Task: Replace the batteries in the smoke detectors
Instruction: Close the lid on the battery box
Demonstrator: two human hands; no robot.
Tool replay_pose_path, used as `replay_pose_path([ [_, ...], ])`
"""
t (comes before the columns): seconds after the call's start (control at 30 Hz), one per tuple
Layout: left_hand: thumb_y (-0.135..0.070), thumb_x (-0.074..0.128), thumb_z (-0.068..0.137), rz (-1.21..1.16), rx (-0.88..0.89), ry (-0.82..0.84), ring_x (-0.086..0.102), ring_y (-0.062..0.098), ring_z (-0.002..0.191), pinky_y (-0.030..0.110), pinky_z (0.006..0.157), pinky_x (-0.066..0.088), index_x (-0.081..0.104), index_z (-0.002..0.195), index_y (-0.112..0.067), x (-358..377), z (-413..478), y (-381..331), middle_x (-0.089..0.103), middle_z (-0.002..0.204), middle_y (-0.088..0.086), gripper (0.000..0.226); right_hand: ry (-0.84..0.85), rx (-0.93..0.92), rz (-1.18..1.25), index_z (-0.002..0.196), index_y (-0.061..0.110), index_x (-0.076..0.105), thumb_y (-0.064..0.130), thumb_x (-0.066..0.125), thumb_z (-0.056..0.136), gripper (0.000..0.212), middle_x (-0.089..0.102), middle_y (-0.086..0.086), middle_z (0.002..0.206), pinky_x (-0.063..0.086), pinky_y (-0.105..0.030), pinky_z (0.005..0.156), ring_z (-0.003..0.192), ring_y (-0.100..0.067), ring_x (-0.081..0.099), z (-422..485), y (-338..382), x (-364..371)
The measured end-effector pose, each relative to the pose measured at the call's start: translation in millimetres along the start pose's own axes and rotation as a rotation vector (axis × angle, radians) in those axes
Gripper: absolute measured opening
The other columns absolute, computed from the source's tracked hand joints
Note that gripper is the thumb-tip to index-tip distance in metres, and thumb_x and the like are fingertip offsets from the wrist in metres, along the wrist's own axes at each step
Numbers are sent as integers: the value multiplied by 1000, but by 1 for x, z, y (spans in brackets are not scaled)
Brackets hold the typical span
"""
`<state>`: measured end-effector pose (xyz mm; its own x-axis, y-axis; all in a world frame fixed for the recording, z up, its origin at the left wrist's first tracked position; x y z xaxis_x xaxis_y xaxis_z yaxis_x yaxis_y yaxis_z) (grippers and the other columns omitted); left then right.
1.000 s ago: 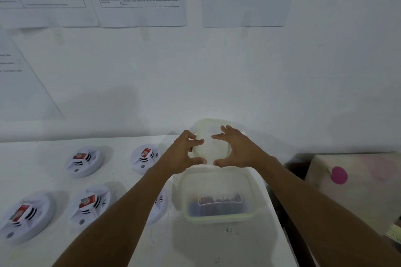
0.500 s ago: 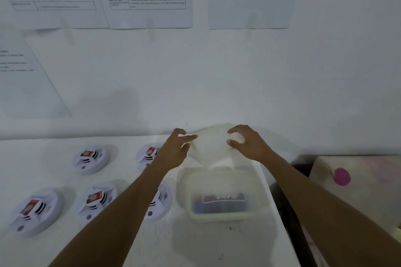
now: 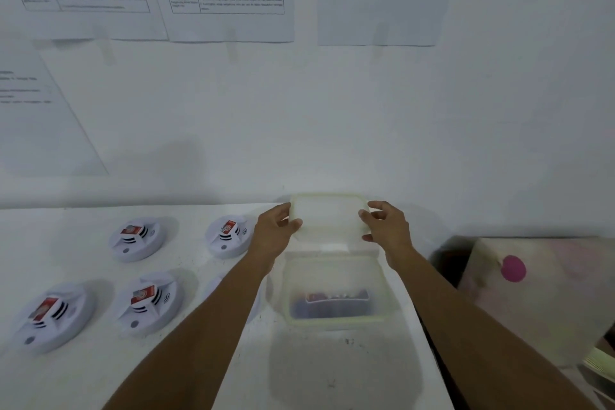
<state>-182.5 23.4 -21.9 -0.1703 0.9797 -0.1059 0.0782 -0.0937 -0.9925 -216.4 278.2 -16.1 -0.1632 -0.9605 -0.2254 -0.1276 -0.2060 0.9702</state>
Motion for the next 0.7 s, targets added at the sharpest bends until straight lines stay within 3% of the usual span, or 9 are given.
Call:
replay_pose_path([
  [0.1, -14, 65, 92, 35, -10, 37, 62, 16, 113, 42, 105, 46, 60, 127, -23, 4, -3, -3, 65, 126, -5, 36, 28, 22, 58, 126, 13, 61, 24, 65, 93, 36, 62, -9, 109, 60, -37, 79, 90, -18, 63, -3, -5, -1],
  [0.17, -25, 62, 95, 37, -45, 46, 52, 14, 125, 39, 109, 40, 45, 144, -20, 5, -10, -2, 51, 139, -8, 52, 26, 25, 74, 125, 17, 61, 27, 64, 93, 33, 63, -6, 111, 59, -39, 84, 97, -20, 63, -11, -9, -8],
  [0.27, -33, 60, 95, 65, -27, -38, 46, 9, 123, 30, 99, 38, 41, 146, -19, -3, -33, -6, 47, 139, -9, 55, 22, 16, 85, 115, 24, 64, 30, 63, 93, 24, 64, -1, 112, 58, -39, 86, 101, -18, 63, -36, -19, -21],
  [0.4, -25, 61, 94, 11, 13, -123, 54, 8, 116, 23, 87, 40, 54, 130, -25, -8, -80, -3, 57, 128, -11, 37, 78, 46, 173, 105, 27, 67, 31, 65, 91, 14, 68, -2, 111, 55, -36, 82, 99, -21, 66, -83, -44, -29],
  [0.57, -10, 61, 92, -42, -27, -139, 51, 10, 119, 21, 89, 41, 49, 137, -25, 2, -129, 25, 54, 130, -12, 49, 115, -6, 237, 111, 25, 66, 17, 68, 88, 24, 72, 1, 105, 51, -25, 75, 96, -16, 68, -129, -55, -21],
  [0.7, -16, 61, 94, -81, -30, -107, 42, 7, 134, 25, 107, 35, 42, 147, -23, 6, -132, 35, 46, 146, -14, 56, 72, -32, 236, 119, 28, 63, 18, 66, 90, 31, 72, 5, 107, 50, -20, 77, 97, -11, 68, -133, -50, -19],
])
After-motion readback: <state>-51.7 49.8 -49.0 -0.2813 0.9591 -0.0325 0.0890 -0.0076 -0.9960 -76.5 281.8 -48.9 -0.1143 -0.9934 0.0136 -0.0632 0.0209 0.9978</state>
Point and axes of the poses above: each hand's wrist, its own z-axis towards the middle knuckle, its own x-axis out of the palm, y = z × x, the point moved 8 cm from there along z, towards the middle knuckle
